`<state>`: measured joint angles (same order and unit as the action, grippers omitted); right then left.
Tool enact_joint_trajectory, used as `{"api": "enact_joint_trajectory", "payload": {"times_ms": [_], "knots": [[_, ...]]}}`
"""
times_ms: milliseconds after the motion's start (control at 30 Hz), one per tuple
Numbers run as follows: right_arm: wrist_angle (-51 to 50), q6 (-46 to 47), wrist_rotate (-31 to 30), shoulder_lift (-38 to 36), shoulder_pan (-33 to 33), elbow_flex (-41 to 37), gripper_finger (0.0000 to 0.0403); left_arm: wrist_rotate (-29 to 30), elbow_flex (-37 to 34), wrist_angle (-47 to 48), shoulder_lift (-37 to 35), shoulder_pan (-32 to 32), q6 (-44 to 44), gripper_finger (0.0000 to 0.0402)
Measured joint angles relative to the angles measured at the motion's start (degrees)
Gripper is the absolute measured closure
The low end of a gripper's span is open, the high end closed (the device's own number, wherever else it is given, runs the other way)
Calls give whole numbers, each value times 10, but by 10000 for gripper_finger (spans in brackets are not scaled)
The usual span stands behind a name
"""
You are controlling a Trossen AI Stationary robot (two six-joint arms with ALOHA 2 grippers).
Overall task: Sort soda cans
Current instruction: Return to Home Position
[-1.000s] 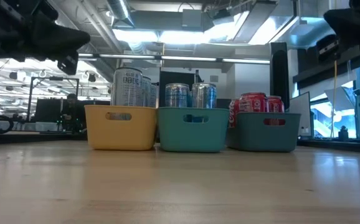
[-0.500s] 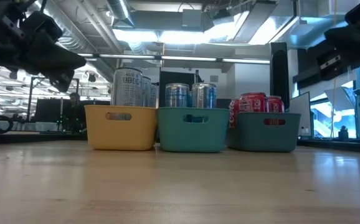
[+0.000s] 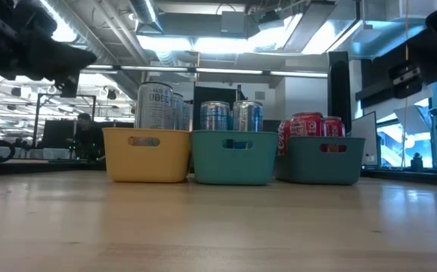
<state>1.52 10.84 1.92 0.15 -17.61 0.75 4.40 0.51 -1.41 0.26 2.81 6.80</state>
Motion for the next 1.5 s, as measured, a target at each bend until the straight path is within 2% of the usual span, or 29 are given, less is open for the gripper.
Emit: {"api": "enact_joint_trajectory", "payload": {"times_ms": [167, 1500], "knots": [[-7, -3, -24, 0, 0, 0, 402, 20, 0, -2, 19, -7, -10, 386], [-12, 11, -13, 0, 0, 1, 402, 20, 0, -2, 22, -7, -8, 386]]}}
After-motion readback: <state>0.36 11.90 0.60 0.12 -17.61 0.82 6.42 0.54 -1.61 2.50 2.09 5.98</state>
